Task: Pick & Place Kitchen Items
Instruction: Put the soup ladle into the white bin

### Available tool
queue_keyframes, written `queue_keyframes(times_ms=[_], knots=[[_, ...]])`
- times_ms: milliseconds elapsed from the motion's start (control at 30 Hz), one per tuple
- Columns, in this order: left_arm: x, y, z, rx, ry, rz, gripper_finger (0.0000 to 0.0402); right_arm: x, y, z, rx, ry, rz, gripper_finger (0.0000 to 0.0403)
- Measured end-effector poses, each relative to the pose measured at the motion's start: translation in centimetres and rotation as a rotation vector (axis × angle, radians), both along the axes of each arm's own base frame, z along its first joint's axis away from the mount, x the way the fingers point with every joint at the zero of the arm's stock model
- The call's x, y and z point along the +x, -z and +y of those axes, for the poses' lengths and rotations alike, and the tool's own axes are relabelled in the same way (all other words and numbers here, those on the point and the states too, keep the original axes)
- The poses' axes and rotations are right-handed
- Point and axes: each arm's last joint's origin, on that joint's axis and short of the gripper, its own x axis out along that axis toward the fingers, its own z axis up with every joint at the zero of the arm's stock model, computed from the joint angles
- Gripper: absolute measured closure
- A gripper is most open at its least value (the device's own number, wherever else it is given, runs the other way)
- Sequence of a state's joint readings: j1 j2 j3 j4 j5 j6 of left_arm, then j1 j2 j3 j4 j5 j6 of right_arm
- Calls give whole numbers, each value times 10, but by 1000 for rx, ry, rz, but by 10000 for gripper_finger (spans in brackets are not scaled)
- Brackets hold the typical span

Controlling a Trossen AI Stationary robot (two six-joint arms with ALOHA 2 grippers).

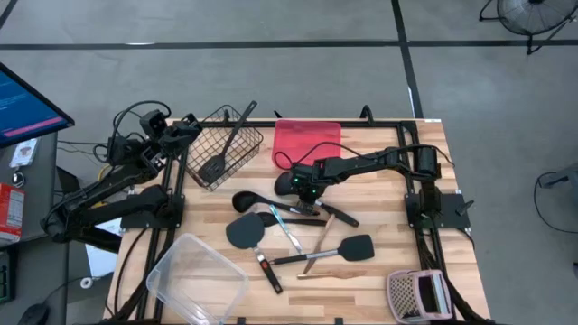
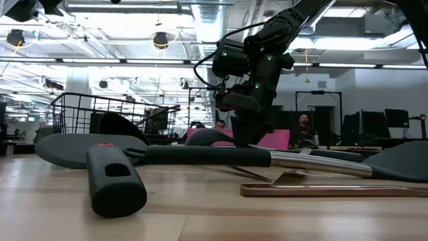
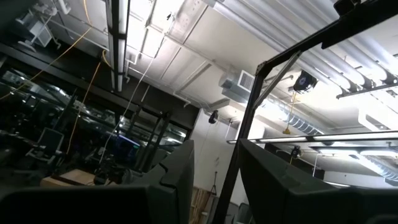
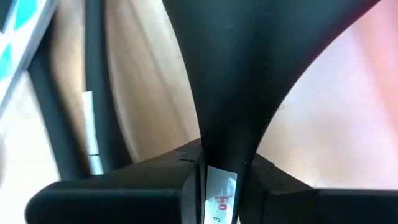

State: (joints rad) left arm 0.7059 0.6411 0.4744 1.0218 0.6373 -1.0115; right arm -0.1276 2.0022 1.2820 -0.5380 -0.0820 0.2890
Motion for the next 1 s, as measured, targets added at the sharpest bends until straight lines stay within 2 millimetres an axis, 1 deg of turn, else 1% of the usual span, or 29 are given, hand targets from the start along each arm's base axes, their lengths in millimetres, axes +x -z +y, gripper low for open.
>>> queue_keyframes(times_ms=[100, 167, 233, 300, 433, 467, 633, 733, 800, 1000], knots=[[0, 0, 0, 1, 1, 1, 294, -4, -7, -1, 15, 27, 5, 355], [0, 0, 0, 1, 1, 1, 294, -4, -16, 0, 11, 24, -24, 355], [0, 0, 0, 2, 1, 2, 294, -6, -27, 0, 6, 20, -50, 355], [0, 0, 0, 3, -1, 2, 294, -8, -44, -3, -1, 27, -97, 355], [1, 1, 1, 15, 3, 12, 294, -15, -83, -6, -24, 38, -211, 355], [1, 1, 1, 13, 3, 14, 294, -18, -96, -6, -37, 44, -250, 355], [7, 4, 6, 16, -18, 33, 288, -31, -163, -5, -114, 42, -574, 355], [14, 9, 12, 16, -34, 63, 266, -41, -200, -3, -167, 31, -784, 355], [19, 12, 16, 26, -54, 83, 244, -47, -218, -1, -197, 15, -889, 355], [38, 27, 32, 8, -83, 163, 168, -52, -250, 9, -261, -75, -1136, 355]])
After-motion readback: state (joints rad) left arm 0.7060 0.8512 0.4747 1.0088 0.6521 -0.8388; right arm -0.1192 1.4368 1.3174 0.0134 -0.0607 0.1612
